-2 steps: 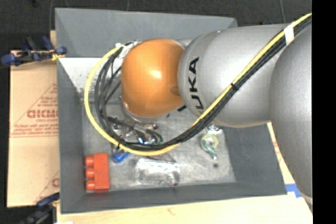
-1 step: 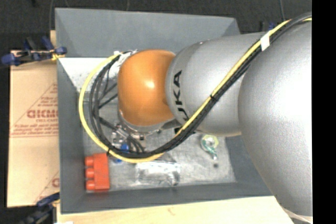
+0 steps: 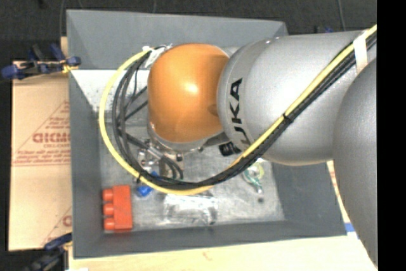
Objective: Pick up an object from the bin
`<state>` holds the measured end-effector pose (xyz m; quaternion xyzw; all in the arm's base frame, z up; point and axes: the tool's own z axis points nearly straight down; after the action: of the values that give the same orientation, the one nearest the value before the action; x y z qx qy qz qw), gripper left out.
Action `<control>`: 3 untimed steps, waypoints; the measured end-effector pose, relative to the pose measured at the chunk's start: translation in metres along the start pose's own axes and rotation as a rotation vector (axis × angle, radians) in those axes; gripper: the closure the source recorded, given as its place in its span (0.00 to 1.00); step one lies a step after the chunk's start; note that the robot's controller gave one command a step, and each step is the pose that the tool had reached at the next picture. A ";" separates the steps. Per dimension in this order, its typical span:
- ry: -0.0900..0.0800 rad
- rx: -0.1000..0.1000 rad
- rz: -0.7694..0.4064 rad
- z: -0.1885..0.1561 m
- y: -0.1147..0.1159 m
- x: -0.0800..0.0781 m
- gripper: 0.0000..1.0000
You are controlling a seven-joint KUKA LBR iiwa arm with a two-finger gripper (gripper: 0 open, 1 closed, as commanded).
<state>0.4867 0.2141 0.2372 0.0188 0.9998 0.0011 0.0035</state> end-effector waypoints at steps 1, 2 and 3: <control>0.011 0.006 -0.073 0.072 -0.019 0.002 1.00; 0.008 0.001 -0.338 0.109 0.022 0.013 1.00; 0.007 -0.001 -0.334 0.108 0.023 0.013 0.00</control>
Offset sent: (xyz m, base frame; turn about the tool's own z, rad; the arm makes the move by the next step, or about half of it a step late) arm -0.0025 -0.0156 -0.0687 -0.0743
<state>0.4755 0.2373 0.1292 -0.1477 0.9890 0.0010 0.0003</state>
